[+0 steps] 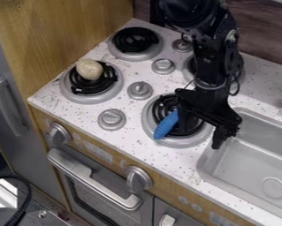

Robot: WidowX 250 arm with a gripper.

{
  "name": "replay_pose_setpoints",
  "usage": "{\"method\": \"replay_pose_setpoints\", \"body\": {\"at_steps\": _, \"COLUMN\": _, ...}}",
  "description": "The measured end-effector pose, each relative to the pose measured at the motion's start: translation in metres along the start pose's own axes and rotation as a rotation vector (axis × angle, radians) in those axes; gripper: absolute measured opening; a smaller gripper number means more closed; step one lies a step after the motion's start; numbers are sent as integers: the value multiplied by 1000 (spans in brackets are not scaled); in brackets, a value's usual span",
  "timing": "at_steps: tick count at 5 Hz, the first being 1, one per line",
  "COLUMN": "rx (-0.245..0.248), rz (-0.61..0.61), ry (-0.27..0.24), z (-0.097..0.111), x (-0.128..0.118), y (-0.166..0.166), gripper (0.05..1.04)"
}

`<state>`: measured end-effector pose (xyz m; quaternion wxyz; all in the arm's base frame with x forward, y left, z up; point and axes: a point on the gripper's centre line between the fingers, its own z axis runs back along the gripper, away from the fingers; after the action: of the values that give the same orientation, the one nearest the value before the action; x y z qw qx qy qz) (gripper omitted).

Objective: Moved the blue fork from the front burner on the right side to the middle of the cooker.

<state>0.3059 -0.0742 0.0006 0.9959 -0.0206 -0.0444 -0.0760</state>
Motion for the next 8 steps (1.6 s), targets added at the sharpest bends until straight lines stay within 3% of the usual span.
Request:
{"method": "replay_pose_setpoints", "body": {"at_steps": 2, "rx": 15, "rz": 9, "ry": 60, "z": -12, "x": -2, "y": 18, "gripper": 996}}
{"method": "replay_pose_setpoints", "body": {"at_steps": 4, "rx": 50, "rz": 86, "ry": 40, "z": -5, "x": 15, "y": 65, "gripper": 996}}
{"method": "replay_pose_setpoints", "body": {"at_steps": 5, "rx": 37, "rz": 124, "ry": 38, "z": -13, "x": 18, "y": 80, "gripper": 996}}
{"method": "replay_pose_setpoints", "body": {"at_steps": 6, "rx": 5, "rz": 133, "ry": 101, "z": -35, "x": 19, "y": 88, "gripper": 996}}
{"method": "replay_pose_setpoints", "body": {"at_steps": 8, "rx": -13, "rz": 127, "ry": 142, "z": -49, "x": 16, "y": 88, "gripper": 962}}
